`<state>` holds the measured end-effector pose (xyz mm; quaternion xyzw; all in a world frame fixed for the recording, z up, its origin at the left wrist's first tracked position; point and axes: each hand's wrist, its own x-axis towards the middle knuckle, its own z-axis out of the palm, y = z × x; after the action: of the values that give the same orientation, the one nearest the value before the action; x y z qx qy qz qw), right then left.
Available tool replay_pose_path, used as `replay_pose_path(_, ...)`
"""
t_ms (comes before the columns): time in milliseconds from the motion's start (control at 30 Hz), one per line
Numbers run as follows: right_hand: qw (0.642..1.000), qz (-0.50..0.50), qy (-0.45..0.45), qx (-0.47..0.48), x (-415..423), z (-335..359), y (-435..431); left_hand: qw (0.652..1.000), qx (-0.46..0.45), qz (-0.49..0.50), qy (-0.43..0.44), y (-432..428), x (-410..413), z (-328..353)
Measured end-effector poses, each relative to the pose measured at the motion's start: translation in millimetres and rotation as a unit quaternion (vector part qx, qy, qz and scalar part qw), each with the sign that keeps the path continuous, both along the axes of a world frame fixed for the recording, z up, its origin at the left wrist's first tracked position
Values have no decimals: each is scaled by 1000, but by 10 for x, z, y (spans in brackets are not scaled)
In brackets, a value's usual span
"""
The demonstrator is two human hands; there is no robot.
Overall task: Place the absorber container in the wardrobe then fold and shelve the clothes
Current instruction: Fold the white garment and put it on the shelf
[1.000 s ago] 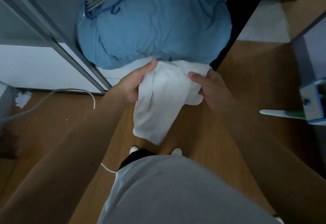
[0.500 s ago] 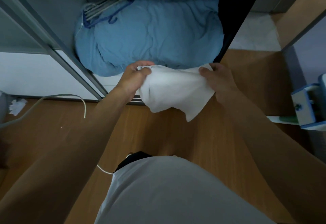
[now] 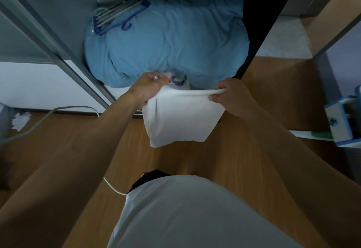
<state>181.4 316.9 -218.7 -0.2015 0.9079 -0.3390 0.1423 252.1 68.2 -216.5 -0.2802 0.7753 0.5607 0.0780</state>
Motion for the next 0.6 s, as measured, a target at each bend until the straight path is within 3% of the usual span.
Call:
replay_pose_path(100, 1000, 12, 28, -3, -3, -2, 4, 991, -23, -124, -40, -63, 31, 68)
replay_pose_path(233, 996, 51, -3, -70, -1, 33, 40, 924, -183, -312, -125, -158, 23, 57)
replay_pose_path(300, 986, 65, -91, -119, -21, 38, 67, 914, -237, -310, -113, -165, -4, -32)
replay_pose_path(400, 964, 72, -199, -160, -43, 33, 111, 937, -251, -234, -74, -177, -13, -132)
replay_pose_path(467, 942, 30, -262, -208, -60, 21, 149, 964, -178, -193, -27, -223, 12, -174)
replay_pose_path(533, 904, -20, -328, -275, -98, 12, 190, 990, -37, -133, 22, -230, 78, -159)
replay_pose_path(600, 868, -36, -373, -326, -143, 33, 222, 989, 124, -60, 54, -196, 140, -168)
